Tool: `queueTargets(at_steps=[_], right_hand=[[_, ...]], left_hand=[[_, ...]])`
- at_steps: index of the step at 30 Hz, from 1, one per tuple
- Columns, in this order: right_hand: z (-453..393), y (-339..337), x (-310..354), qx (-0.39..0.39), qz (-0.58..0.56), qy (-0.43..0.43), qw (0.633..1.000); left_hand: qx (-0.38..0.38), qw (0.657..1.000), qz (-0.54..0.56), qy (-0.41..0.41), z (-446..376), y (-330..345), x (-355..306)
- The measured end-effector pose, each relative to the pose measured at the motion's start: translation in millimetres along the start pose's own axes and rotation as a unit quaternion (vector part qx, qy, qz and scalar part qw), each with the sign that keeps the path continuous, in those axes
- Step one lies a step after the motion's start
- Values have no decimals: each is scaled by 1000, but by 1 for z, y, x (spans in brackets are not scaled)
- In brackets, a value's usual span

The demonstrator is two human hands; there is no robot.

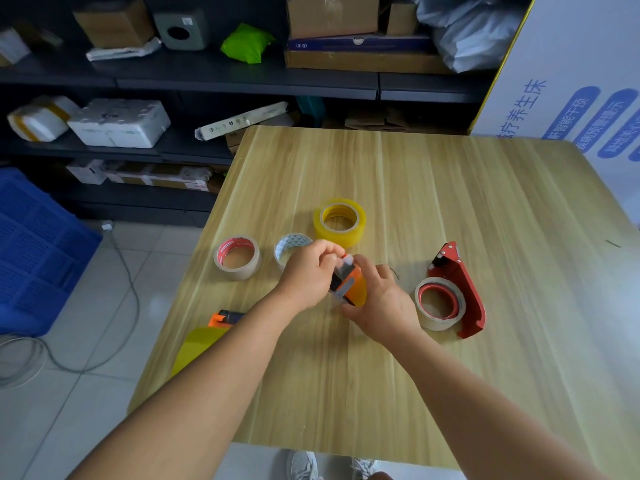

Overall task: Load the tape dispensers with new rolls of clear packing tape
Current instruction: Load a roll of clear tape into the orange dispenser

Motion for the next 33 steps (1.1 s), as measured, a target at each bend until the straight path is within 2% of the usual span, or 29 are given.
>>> queueTargets(at_steps=[8, 11, 16, 25, 33], right_hand=[[-2, 1, -1, 2, -3, 8, 1000], [-3, 0, -2, -6, -20, 9, 1000], [-3, 0, -4, -1, -9, 11, 1000], [-3, -8, -13, -56, -23, 32, 998], [-5, -18, -34, -82, -57, 63, 993]], left_hand=[[2, 1000, -12, -9, 6, -4, -4], [-30, 997, -75, 15, 8, -6, -5], [-77, 993, -83, 25, 5, -13, -9], [-86, 989, -114, 24, 8, -2, -25], [-106, 972, -197, 75, 15, -5, -69]])
Point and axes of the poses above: each hand's wrist, its own z-axis away from the middle knuckle, its own y-axis out of the palm, x = y × z, the point moved 10 cm from there along -z, towards the middle knuckle, and after that the axes turned 15 degrees about -y, right-handed, at the moved point
